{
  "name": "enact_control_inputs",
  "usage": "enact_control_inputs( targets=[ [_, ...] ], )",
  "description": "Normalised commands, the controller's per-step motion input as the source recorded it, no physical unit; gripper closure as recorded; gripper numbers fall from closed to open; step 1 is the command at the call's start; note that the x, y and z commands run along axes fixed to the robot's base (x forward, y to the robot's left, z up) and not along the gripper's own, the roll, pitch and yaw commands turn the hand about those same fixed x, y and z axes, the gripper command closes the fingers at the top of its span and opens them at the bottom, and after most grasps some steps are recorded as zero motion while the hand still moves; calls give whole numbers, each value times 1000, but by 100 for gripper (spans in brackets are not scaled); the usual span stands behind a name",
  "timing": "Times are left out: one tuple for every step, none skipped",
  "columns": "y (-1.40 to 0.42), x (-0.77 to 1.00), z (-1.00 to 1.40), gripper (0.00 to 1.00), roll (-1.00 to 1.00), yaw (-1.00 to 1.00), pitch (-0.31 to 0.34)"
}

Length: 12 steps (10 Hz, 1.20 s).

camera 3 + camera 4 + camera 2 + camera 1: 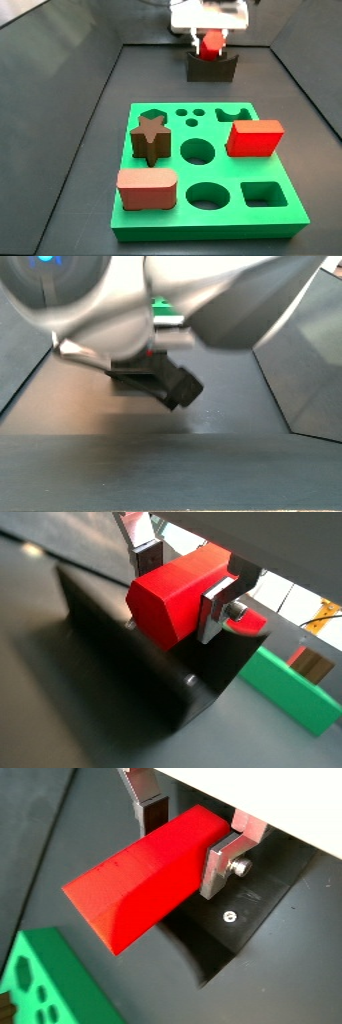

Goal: Pick up the hexagon object. Move up. Place the hexagon object on the fixture. Regrasp the hexagon object. Move to above the board. Insert the hexagon object.
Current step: Place the hexagon object on the fixture, then regrasp the hexagon object.

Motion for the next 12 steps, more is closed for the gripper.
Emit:
enact_control_inputs(
  targets=[
    [84,137,-777,100,-140,-82,-27],
    [70,118,-654,100,-124,-74,-31],
    [49,66,-602,100,-71,-53,-32],
    [46,60,-603,100,-69,-48,-31],
    [44,60,-603,100,-70,-40,-30],
    [-500,0,-167,100,0,0,0],
    [0,0,0,0,0,0,0],
    [0,0,1000,0,39,99,19],
    [1,-3,1000,0,42,100,20],
    [-4,-27,1000,0,45,85,29],
    [-3,-37,1000,0,42,67,34],
    [-1,-50,1000,0,32,45,44]
  ],
)
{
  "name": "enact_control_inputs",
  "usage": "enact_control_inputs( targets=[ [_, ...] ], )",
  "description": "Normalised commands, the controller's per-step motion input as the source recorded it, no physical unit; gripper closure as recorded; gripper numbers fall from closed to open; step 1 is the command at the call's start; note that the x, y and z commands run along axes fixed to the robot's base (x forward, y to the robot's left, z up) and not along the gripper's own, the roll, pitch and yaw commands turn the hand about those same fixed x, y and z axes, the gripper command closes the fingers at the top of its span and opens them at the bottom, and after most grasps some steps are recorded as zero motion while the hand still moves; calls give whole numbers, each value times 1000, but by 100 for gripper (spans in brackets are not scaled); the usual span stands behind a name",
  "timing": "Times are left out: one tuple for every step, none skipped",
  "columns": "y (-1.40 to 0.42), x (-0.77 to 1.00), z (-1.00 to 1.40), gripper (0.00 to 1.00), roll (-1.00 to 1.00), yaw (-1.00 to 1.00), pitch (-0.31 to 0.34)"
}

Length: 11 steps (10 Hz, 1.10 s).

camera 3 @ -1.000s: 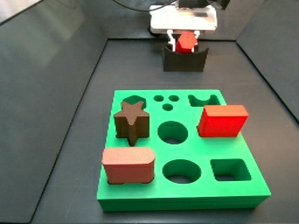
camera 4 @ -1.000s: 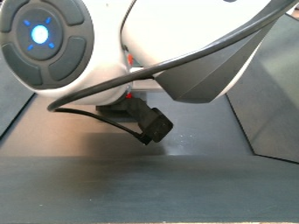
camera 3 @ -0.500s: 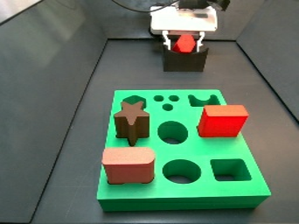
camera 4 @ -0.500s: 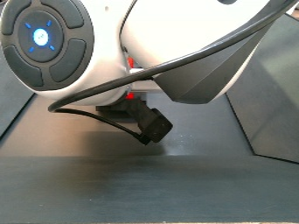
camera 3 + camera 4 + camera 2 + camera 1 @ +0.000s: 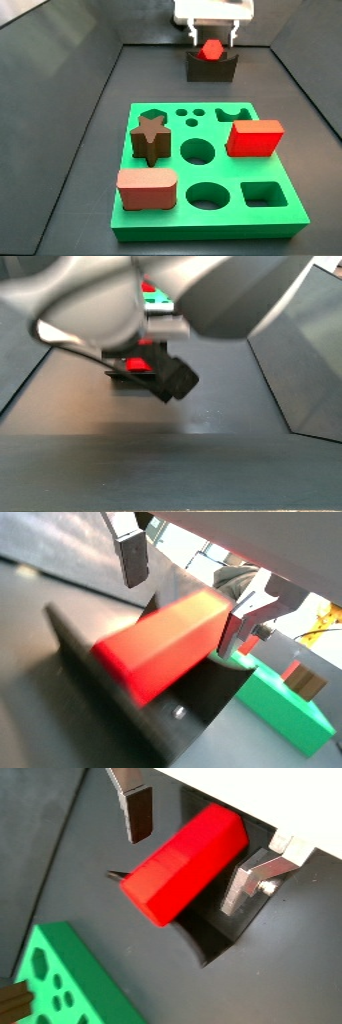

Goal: Pick up the hexagon object. Move up. Place the hexagon object on the fixture. Regrasp the hexagon object. Move to above the board. Insert the hexagon object.
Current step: Regrasp the hexagon object.

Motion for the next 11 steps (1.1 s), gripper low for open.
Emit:
enact_control_inputs(
  targets=[
    [2,-47,943,0,26,37,48],
    [2,-41,686,0,20,19,54],
    [3,-35,492,0,21,10,54],
    [5,-33,297,0,24,0,53],
    [-1000,-99,876,0,1000,14,51],
    [-1000,-93,830,0,1000,14,50],
    [-1000,-110,803,0,1000,13,41],
    [-991,-131,699,0,1000,12,31],
    [-825,-103,479,0,1000,12,28],
    [-707,-75,325,0,1000,12,27],
    [-387,-17,61,0,1000,13,25]
  ],
)
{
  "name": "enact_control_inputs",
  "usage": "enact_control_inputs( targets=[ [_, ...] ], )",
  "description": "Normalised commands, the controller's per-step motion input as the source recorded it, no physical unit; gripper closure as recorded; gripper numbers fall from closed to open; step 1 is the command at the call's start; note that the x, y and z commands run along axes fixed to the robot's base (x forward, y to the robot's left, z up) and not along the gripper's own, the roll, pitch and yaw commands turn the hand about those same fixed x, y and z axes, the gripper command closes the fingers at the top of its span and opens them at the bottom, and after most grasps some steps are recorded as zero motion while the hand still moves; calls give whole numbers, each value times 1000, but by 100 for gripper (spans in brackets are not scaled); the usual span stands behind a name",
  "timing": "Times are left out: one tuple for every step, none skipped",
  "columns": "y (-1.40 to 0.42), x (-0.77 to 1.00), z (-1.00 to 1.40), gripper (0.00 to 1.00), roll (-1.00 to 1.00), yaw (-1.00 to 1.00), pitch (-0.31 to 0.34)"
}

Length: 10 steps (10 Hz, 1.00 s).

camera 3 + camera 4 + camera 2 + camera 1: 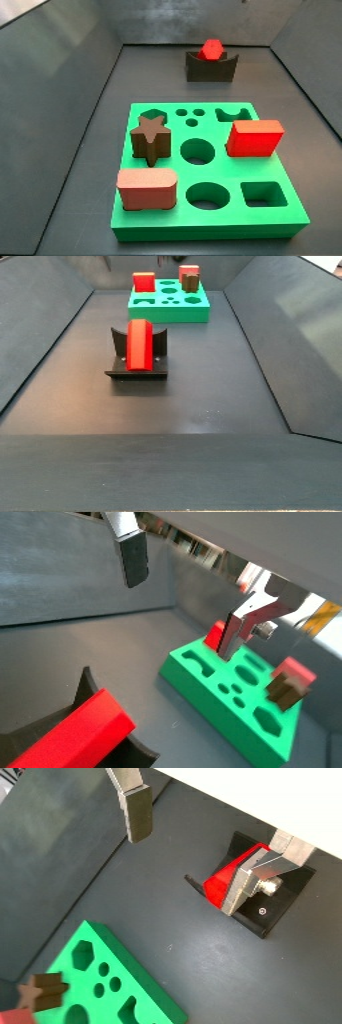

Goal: Pick up the hexagon object. Move up. Place the hexagon object on the fixture. Regrasp the hexagon object. Move to above the board. Insert the hexagon object.
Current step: Regrasp the hexagon object.

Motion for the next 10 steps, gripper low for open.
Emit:
enact_control_inputs(
  targets=[
    [-246,-9,53,0,1000,13,26],
    [-31,-17,47,0,1000,14,25],
    [-28,-13,17,0,1000,14,22],
    [-45,-17,10,0,1000,15,17],
    [-36,-18,10,0,1000,16,14],
    [-25,-15,-1,0,1000,17,7],
    [-23,-12,-2,0,1000,18,4],
    [-20,-14,0,0,1000,21,2],
    [-21,-14,4,0,1000,21,3],
    [-19,-8,10,0,1000,23,7]
  ],
)
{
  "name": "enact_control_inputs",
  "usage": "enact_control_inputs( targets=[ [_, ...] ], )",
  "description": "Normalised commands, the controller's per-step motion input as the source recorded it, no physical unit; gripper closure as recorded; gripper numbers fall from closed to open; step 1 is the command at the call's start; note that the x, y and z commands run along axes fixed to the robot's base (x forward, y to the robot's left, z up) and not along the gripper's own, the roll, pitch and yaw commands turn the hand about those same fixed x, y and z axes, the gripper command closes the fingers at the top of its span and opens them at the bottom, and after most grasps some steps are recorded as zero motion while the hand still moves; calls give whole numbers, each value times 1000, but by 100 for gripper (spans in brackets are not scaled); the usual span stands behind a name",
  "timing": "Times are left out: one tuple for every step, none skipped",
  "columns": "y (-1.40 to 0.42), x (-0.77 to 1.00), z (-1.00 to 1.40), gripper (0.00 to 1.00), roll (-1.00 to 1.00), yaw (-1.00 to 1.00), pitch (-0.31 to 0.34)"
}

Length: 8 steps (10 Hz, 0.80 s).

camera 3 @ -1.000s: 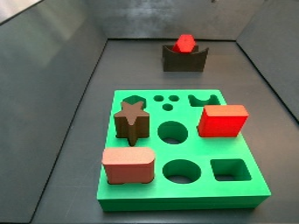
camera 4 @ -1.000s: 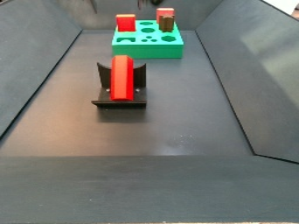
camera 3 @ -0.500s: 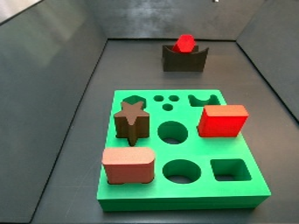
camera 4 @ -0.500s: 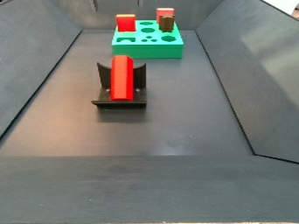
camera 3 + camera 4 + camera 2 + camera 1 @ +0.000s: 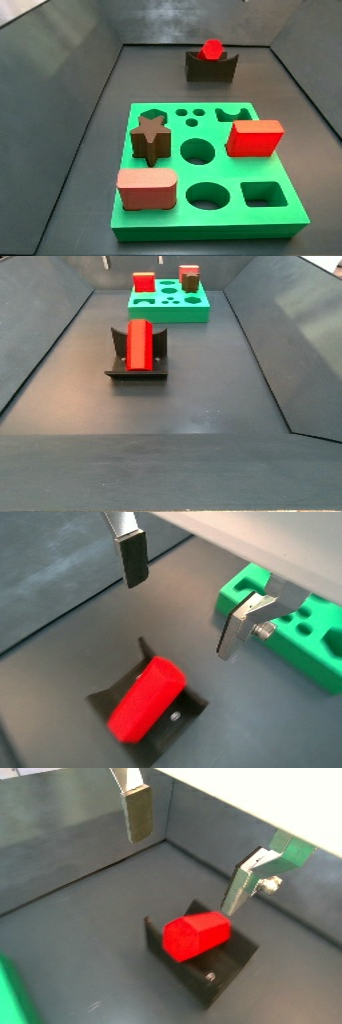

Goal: Pick up the hexagon object. Move up. Place the hexagon object on the fixture. Regrasp the hexagon object. Move to above the board. Insert the hexagon object.
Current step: Regrasp the hexagon object.

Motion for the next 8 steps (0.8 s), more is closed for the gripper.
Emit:
enact_control_inputs(
  targets=[
    [-20,3,8,0,1000,26,14],
    [-22,18,-3,0,1000,27,17],
    [-24,27,-13,0,1000,29,22],
    [-25,44,-17,0,1000,33,33],
    [-28,60,-16,0,1000,39,46],
    [-28,71,-14,0,1000,45,61],
    [-32,81,-17,0,1000,50,71],
    [-37,95,-21,0,1000,62,99]
  ],
)
